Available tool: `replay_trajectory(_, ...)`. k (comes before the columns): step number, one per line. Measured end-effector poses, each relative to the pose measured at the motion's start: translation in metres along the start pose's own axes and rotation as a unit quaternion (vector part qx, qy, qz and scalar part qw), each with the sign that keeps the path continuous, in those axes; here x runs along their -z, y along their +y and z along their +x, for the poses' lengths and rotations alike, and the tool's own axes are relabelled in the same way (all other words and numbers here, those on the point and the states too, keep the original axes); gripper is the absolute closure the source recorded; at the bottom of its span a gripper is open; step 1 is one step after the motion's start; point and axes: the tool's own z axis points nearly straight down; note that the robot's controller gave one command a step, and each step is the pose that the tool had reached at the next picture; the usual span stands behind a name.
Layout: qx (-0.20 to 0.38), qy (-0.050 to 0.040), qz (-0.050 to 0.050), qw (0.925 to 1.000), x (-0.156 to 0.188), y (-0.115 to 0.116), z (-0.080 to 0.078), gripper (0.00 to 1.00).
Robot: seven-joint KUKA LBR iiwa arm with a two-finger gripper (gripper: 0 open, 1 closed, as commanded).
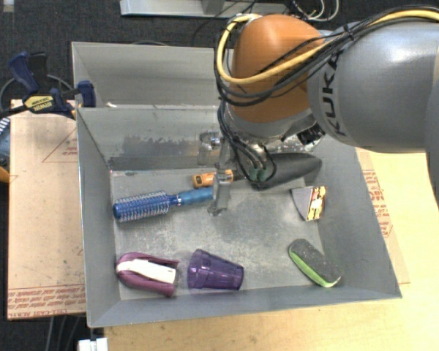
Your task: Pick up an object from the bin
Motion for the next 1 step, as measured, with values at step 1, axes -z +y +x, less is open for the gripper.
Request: replay_trajectory(1,-0.002,-0.004,0.0,1.0,0.005,-0.0008,-0.0015,0.0)
